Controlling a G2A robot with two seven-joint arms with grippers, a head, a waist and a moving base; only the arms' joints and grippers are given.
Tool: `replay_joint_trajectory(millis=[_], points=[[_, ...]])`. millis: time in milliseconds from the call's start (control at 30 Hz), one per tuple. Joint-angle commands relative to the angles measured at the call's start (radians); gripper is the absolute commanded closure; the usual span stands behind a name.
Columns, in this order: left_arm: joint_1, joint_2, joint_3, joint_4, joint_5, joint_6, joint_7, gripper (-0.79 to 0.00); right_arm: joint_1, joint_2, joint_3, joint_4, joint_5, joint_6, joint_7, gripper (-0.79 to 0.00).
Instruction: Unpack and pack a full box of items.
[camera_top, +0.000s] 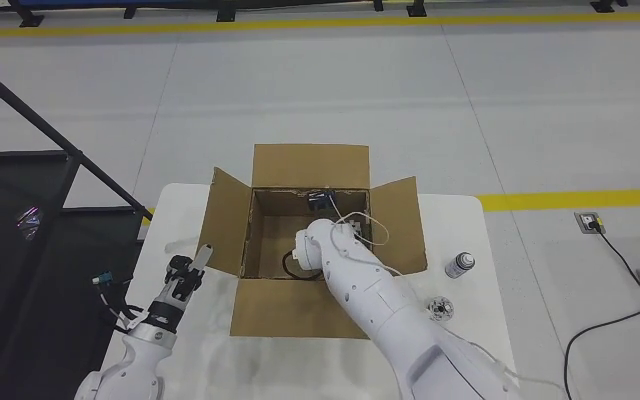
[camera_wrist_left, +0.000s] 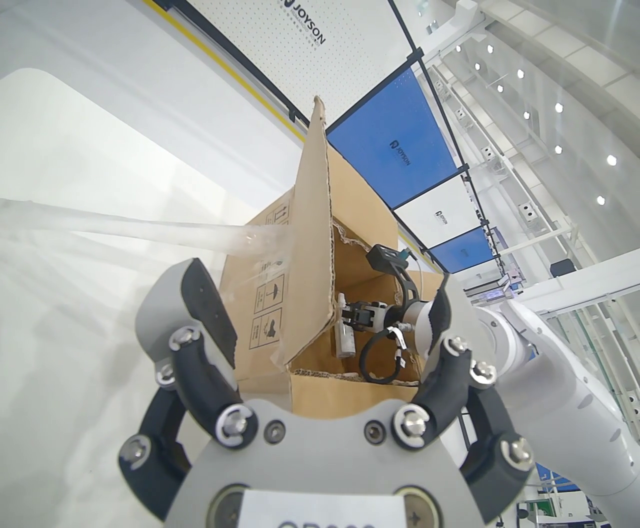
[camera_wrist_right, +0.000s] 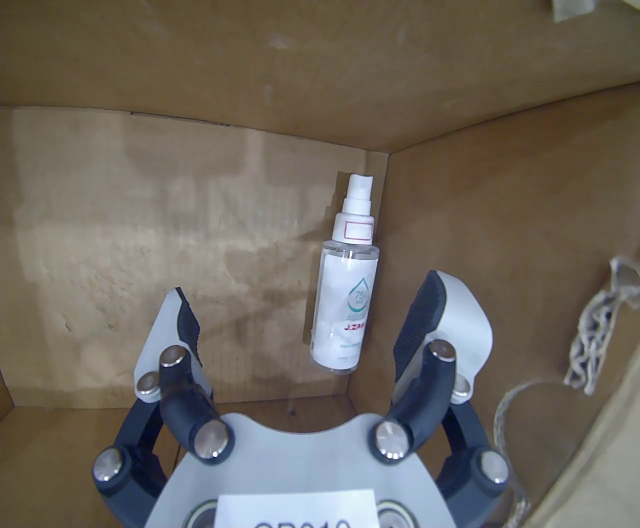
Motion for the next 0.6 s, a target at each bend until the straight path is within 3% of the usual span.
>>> replay_joint_trajectory(millis=[0, 567], points=[[0.001, 0.000, -0.002, 0.002, -0.002, -0.002, 0.002, -0.785, 0.007, 0.005, 0.012, 0.015, 0.012, -0.037, -0.007, -0.785], [0.010, -0.001, -0.003, -0.002, 0.005, -0.003, 0.011, -0.785, 0.024, 0.026, 0.049, 0.079, 0.049, -0.220, -0.008, -0.785]])
